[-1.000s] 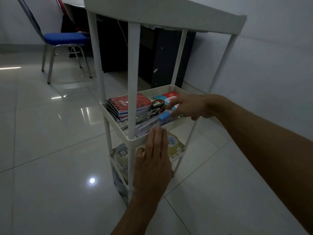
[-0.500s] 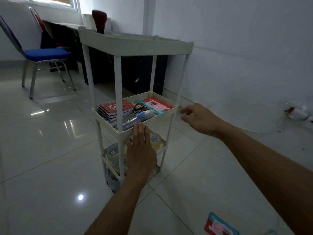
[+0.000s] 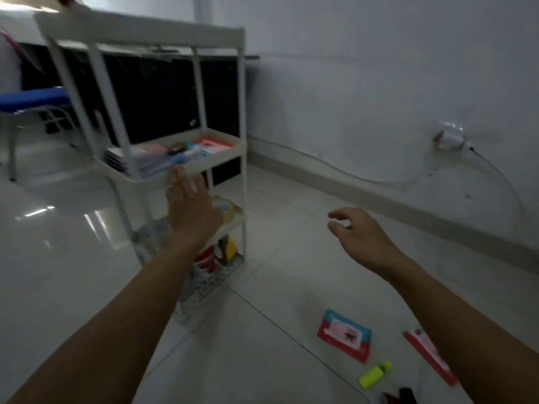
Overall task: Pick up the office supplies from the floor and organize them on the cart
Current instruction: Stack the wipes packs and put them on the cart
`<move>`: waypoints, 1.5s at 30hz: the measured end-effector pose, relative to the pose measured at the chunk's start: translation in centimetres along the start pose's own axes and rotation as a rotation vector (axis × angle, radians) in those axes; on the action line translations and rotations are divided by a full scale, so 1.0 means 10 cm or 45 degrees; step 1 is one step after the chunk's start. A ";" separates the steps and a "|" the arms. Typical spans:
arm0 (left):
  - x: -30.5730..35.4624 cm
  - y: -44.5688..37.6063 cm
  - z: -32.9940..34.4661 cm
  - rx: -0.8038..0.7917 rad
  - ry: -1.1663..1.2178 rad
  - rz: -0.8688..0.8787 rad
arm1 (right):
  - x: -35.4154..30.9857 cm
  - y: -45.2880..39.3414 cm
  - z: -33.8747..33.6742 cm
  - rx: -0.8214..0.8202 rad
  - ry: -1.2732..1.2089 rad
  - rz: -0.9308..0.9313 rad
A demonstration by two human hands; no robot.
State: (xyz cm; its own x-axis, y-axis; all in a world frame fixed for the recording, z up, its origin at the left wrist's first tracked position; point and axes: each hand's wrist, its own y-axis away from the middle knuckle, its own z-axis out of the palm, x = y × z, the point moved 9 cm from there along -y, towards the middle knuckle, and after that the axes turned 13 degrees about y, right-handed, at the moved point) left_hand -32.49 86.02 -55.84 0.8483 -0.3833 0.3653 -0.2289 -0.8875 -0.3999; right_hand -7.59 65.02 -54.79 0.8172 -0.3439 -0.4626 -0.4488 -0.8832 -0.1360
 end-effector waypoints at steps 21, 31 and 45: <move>1.73 2.65 4.13 -1.163 0.251 0.328 | 4.78 1.91 2.15 0.057 -0.333 1.165; 1.74 3.14 4.70 -1.037 -0.028 0.319 | 5.24 1.82 1.74 0.412 -0.367 1.129; 1.83 3.01 4.59 -0.902 0.104 0.340 | 5.28 1.66 2.16 -0.078 0.910 0.586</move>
State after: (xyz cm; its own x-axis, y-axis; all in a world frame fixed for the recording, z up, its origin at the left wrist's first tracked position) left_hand -1.91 64.04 -99.79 0.6894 -0.6013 0.4040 -0.6965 -0.7034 0.1416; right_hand 20.31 39.03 -100.39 0.5995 -0.7732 0.2069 -0.7885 -0.6149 -0.0133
